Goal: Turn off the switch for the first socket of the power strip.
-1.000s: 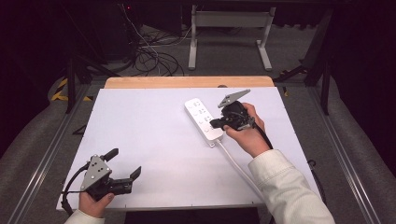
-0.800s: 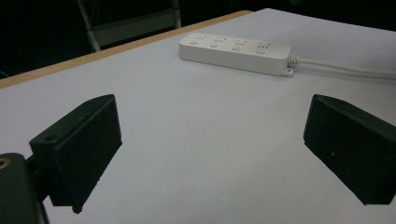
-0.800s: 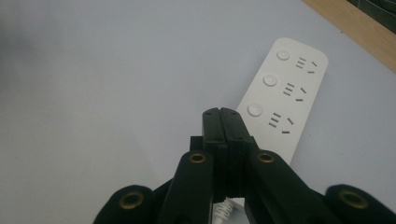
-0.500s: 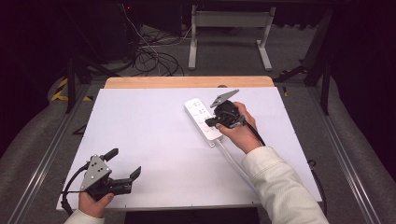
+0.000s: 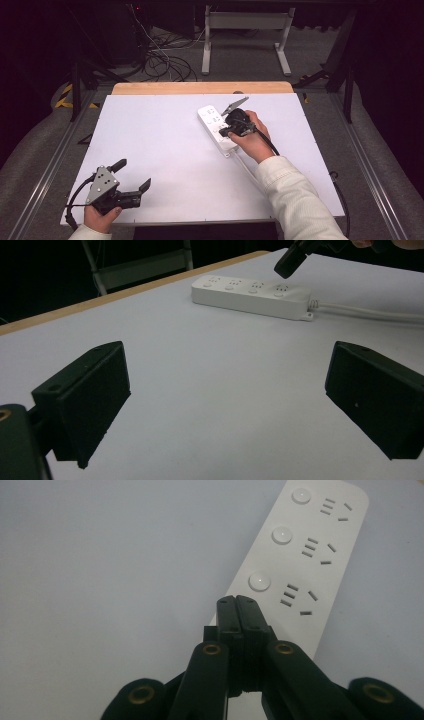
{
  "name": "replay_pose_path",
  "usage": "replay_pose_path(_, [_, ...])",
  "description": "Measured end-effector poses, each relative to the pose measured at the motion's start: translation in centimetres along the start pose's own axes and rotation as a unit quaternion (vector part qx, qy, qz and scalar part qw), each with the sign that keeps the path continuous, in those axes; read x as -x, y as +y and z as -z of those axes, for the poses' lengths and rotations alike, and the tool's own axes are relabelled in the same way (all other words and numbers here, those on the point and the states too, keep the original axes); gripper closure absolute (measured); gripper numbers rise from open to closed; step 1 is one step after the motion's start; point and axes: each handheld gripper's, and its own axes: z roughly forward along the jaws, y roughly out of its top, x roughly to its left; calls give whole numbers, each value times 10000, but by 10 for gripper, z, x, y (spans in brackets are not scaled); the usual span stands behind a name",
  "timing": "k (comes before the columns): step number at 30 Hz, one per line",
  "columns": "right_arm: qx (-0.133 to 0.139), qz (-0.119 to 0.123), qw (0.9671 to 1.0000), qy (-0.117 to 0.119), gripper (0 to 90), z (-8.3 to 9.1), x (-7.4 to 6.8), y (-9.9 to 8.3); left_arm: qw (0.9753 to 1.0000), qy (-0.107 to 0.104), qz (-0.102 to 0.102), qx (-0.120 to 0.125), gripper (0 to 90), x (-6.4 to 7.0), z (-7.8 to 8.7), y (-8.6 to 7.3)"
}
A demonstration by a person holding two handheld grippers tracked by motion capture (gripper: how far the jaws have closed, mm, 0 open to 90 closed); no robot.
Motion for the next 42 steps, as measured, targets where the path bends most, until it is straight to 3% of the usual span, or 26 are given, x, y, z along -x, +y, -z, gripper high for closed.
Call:
replay_pose_path(17, [-220, -7, 9997, -64, 900, -16, -2, 0, 10000, -16, 0, -15, 43, 0, 0, 0])
replay_pose_path(42, [-356, 52, 9993, -128, 900, -23, -4, -1, 10000, -20, -4, -39, 43, 0, -1, -1])
